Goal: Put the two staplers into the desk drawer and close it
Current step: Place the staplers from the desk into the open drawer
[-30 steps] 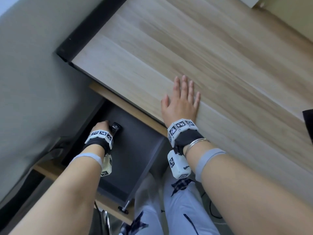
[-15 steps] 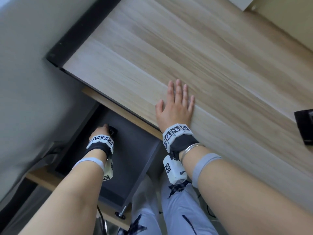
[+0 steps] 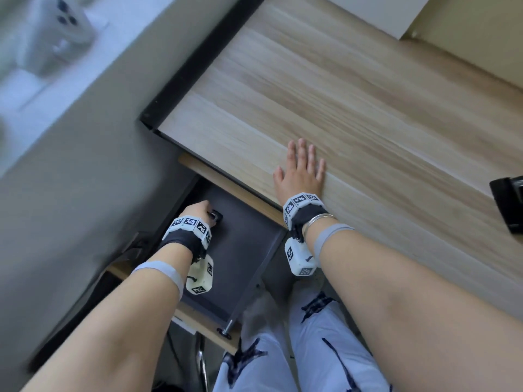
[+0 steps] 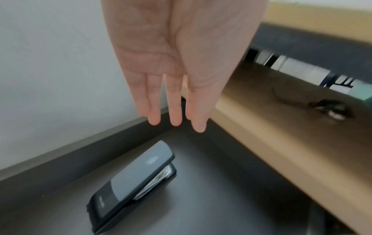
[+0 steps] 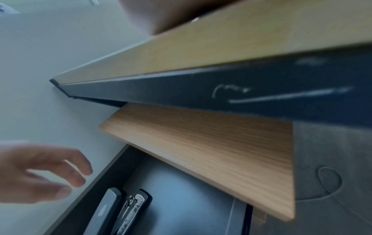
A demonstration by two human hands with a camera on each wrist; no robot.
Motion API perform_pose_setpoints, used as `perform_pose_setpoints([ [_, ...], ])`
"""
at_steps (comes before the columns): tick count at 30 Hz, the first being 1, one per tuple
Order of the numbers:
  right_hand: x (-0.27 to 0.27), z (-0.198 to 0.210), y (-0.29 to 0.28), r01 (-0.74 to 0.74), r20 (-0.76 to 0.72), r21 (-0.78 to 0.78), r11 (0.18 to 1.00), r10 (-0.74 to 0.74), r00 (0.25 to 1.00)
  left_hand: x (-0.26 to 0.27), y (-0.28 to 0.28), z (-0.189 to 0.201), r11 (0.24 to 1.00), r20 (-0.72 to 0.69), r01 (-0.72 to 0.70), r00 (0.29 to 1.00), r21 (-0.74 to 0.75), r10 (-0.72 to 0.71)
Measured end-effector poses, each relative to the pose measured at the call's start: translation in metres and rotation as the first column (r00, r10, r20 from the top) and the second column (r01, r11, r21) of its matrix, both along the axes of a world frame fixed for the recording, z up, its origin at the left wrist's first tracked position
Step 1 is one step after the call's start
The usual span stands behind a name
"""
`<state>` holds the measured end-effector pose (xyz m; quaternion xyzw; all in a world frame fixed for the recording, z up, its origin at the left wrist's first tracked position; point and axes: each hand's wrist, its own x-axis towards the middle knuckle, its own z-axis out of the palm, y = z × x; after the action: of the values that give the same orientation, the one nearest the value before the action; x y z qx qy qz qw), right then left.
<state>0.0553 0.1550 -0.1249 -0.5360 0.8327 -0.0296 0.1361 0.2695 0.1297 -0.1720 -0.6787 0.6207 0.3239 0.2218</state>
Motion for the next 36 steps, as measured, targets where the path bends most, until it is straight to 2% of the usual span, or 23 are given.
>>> perform_pose_setpoints([
  [5,-0.018,0.02,0.002,-0.065,0.09,0.095,0.993,0.056,0.994,-0.022,-0.012,0.062,0.996,-0.107,0.006,0.994,-0.088,-0.016],
  [10,-0.045,0.052,0.004,-0.019,0.183,0.095,0.995,0.001,0.983,-0.067,-0.03,0.124,0.986,-0.182,0.046,0.98,-0.16,-0.075],
  [15,-0.105,0.078,0.017,0.067,0.165,0.107,0.992,-0.084,0.983,-0.124,-0.04,0.153,0.978,-0.227,0.102,0.963,-0.179,-0.142],
  [21,-0.212,0.092,0.061,0.282,0.073,0.115,0.953,-0.291,0.954,-0.213,-0.037,0.154,0.961,-0.271,0.22,0.927,-0.169,-0.26],
  [27,-0.307,0.092,0.125,0.515,-0.03,0.189,0.836,-0.519,0.854,-0.305,-0.022,0.14,0.935,-0.321,0.321,0.879,-0.151,-0.354],
  [32,-0.35,0.082,0.162,0.616,-0.05,0.178,0.768,-0.618,0.785,-0.357,-0.008,0.128,0.928,-0.338,0.346,0.864,-0.139,-0.372],
  [36,-0.369,0.07,0.167,0.643,0.027,0.253,0.723,-0.669,0.742,-0.38,-0.002,0.12,0.918,-0.335,0.378,0.855,-0.119,-0.396],
])
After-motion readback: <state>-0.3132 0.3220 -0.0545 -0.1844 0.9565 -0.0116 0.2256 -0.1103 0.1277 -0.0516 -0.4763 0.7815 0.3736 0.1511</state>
